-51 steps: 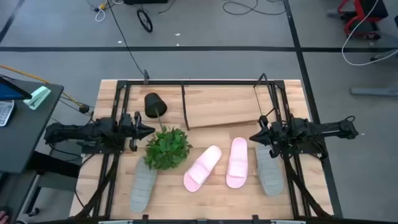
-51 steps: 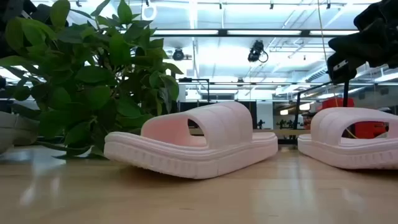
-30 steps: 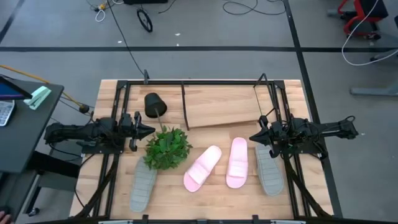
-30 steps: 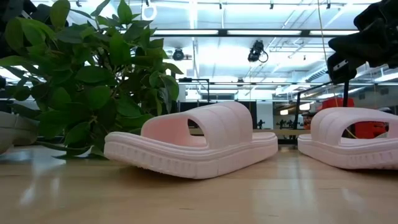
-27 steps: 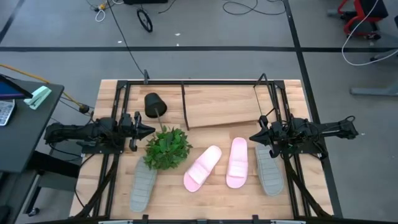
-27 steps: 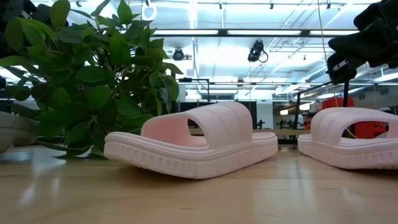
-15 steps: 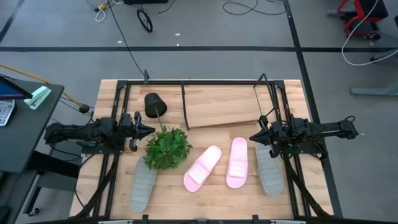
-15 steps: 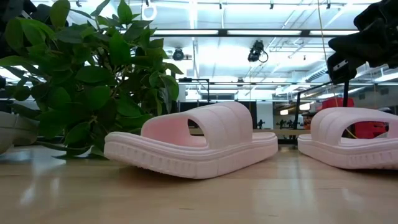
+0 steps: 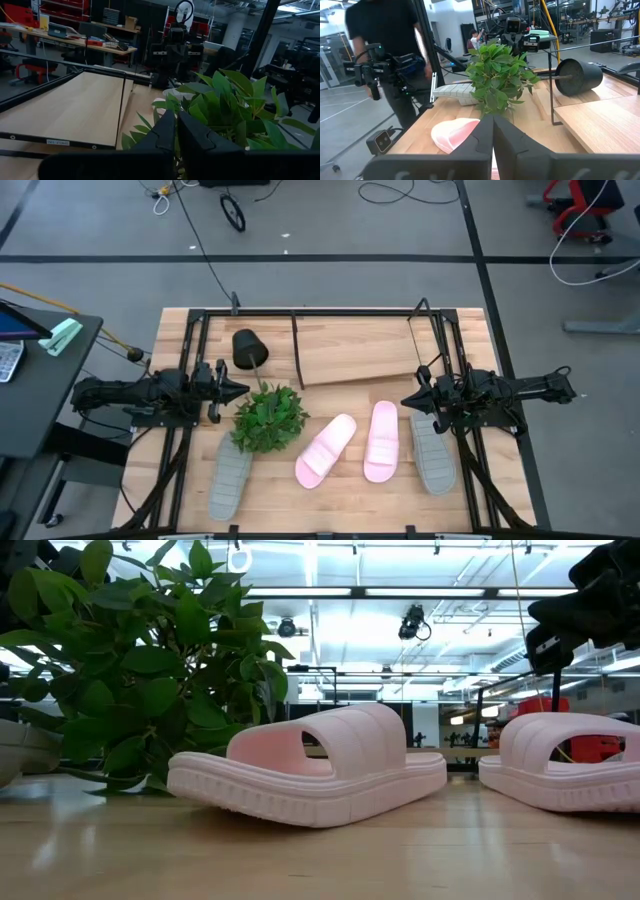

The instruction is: Pick and place slides into the shelf

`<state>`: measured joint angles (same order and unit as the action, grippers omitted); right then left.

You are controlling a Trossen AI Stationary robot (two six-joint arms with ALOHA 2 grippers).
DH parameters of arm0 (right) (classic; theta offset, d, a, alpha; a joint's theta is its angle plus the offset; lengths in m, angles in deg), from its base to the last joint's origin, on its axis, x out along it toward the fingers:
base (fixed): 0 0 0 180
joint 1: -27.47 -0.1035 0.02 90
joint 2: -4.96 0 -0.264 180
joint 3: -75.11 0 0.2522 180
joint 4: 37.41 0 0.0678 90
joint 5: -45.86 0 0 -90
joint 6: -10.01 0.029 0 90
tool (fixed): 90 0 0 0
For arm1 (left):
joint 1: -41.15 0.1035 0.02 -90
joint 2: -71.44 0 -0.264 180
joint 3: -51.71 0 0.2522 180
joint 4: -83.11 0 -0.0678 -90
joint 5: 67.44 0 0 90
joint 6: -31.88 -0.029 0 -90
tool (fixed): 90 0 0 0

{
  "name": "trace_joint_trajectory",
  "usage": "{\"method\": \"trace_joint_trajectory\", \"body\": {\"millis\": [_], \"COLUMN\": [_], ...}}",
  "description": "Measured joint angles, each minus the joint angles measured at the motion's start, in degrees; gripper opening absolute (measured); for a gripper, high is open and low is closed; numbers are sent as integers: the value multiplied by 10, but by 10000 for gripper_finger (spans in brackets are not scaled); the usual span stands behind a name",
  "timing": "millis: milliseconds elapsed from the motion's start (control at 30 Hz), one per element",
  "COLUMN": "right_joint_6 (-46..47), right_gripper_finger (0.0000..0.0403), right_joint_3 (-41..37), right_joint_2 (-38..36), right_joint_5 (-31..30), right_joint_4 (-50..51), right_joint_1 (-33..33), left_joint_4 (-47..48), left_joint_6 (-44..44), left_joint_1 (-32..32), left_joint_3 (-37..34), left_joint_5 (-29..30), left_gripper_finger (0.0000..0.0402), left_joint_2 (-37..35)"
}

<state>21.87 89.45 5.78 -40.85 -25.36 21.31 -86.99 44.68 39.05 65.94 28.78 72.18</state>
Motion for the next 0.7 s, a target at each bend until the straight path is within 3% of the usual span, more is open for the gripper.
{"method": "trace_joint_trajectory", "body": {"millis": [333, 700], "right_joint_6": [0, 0], "right_gripper_finger": [14, 14], "right_joint_3": [0, 0], "right_joint_2": [0, 0], "right_joint_5": [0, 0], "right_joint_4": [0, 0], "right_joint_1": [0, 0], "left_joint_4": [0, 0], "left_joint_6": [0, 0], "left_joint_1": [0, 0], "left_joint_3": [0, 0], "left_joint_5": [0, 0], "left_gripper_finger": [36, 21], "left_joint_2": [0, 0]}}
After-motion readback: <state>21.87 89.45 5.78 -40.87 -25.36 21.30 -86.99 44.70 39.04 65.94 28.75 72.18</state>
